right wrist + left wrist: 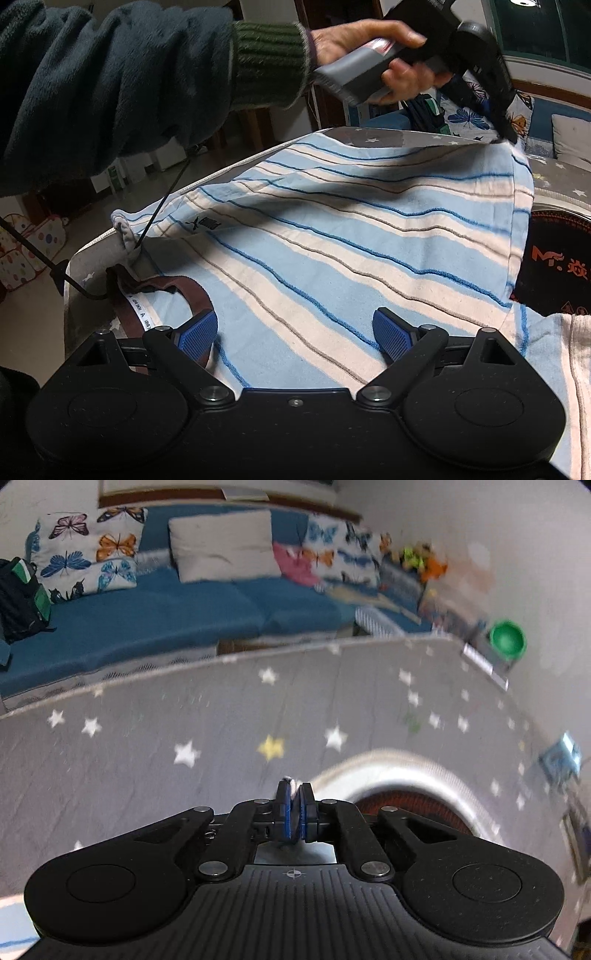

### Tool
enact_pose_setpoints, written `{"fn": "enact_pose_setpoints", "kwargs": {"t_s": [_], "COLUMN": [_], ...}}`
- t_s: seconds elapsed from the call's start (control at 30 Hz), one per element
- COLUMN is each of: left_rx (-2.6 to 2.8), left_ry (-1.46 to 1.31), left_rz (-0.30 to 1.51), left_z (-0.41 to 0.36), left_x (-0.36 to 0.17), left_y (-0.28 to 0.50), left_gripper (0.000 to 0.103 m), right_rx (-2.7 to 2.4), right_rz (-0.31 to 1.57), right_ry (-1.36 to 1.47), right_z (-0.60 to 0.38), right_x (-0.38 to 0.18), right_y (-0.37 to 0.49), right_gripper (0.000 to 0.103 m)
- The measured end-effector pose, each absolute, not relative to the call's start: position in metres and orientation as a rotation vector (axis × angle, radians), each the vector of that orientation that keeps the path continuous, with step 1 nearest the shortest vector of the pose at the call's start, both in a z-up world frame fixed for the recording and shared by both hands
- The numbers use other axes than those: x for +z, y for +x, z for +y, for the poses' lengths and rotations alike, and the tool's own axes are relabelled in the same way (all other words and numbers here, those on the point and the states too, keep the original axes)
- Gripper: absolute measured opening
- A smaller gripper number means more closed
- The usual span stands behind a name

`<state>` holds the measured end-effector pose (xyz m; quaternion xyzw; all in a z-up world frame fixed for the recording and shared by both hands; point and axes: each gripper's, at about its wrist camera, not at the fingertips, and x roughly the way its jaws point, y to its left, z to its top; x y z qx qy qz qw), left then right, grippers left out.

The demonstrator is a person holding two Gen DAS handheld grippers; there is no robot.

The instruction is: Fold clothes

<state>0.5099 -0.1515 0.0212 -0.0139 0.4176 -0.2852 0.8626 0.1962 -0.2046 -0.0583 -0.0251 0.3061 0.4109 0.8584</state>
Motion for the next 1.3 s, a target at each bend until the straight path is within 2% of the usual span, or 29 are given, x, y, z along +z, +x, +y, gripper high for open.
{"fn": "enact_pose_setpoints", "kwargs": {"t_s": [0.1,0.17,0.47,0.73,0.87,1.03,1.3], "left_rx": [-0.617,-0.645,-0.665,-0.647,-0.626,-0.561,-0.205], "left_ry": [-0.063,-0.086,-0.029,0.027,-0.012,-0.06,-0.097], "left_rz": [0.853,0.901,0.876,1.001,0.973,0.879,0.833], "left_z": [-0.162,-0.167,-0.136,-0.151,-0.144,-0.094,0.039], "left_x": [0.018,0.012,0.02,-0.035,-0.035,-0.017,-0.025], "left_y": [0.512,0.513,0.489,0.473,0.468,0.448,0.421], "left_gripper": [0.005,0.013,0.014,0.014,0.023,0.027,0.027], "right_rx": [0.861,0.86,0.857,0.846,0.839,0.835,0.838], "right_rz": [0.643,0.642,0.641,0.639,0.638,0.638,0.641], "right_ry": [-0.055,-0.059,-0.062,-0.089,-0.112,-0.122,-0.123], "right_z": [-0.204,-0.203,-0.203,-0.199,-0.196,-0.195,-0.195], "right_x": [-0.058,-0.058,-0.059,-0.06,-0.06,-0.06,-0.061], "right_y": [0.196,0.196,0.197,0.197,0.195,0.195,0.195], "right_gripper": [0.093,0.093,0.093,0.094,0.094,0.094,0.097]}}
